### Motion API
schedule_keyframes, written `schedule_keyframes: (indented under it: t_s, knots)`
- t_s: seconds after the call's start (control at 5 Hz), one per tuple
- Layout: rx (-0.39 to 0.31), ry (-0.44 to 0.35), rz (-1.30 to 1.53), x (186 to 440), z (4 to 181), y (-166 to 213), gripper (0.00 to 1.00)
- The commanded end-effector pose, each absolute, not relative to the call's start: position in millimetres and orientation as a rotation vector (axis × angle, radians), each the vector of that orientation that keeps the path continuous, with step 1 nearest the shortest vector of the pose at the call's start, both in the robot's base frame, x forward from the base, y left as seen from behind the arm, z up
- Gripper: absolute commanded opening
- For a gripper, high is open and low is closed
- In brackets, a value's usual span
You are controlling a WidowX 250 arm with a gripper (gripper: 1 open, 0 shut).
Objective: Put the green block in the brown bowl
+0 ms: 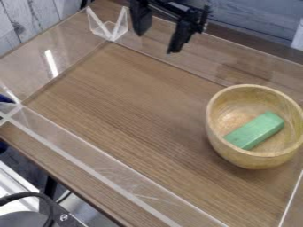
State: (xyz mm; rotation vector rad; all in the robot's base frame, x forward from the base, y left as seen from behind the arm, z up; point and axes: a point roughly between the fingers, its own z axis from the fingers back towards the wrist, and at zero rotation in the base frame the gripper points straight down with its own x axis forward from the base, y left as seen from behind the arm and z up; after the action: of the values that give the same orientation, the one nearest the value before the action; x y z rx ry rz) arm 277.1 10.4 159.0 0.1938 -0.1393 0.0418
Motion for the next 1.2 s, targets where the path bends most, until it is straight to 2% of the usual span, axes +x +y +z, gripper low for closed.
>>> schedule_keyframes:
  t_s: [0.0,0.2,0.6,1.0]
  knots:
    - [0.155,-0.255,-0.005,302,170.1,11,1.0]
    - [0.142,-0.277,-0.025,307,168.8,25,1.0]
    - [0.12,-0.161,0.017,286,159.6,41,1.0]
    - [0.115,-0.108,-0.103,293,165.9,21,1.0]
